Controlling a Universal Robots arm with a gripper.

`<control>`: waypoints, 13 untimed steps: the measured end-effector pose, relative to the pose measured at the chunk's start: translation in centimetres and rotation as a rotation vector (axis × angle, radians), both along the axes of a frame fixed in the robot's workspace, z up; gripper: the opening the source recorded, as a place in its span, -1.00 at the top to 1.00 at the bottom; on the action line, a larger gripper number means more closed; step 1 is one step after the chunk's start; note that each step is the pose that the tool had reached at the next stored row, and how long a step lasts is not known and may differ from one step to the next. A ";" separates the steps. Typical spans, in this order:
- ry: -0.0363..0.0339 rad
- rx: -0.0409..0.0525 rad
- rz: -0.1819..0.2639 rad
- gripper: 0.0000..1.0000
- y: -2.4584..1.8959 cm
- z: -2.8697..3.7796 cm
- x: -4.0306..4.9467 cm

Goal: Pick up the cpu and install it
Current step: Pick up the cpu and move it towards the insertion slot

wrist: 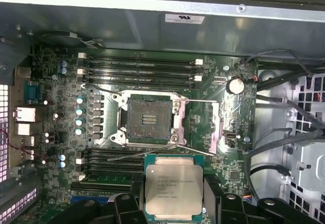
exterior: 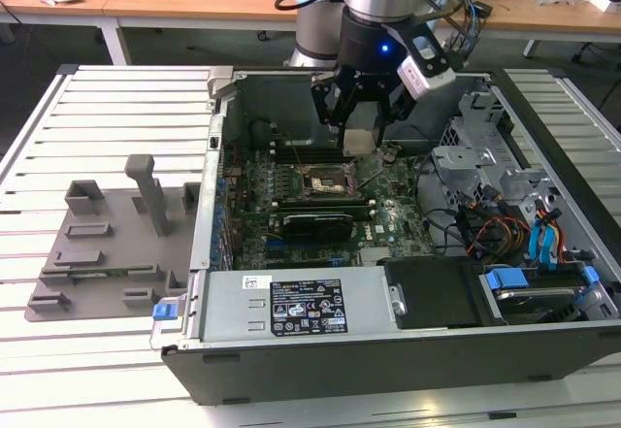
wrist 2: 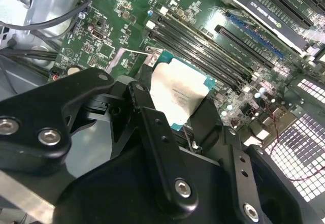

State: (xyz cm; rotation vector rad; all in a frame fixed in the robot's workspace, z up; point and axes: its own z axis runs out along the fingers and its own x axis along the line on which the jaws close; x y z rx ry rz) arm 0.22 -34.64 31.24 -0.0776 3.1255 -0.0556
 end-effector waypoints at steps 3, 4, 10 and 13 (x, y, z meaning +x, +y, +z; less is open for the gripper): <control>0.0000 0.0000 0.000 -0.10 0.00 -0.04 0.00; 0.0000 0.0000 0.000 -0.10 0.00 -0.04 0.00; 0.0000 0.0001 0.000 -0.10 0.00 -0.07 0.00; 0.0000 0.0001 0.000 -0.10 0.00 -0.08 0.00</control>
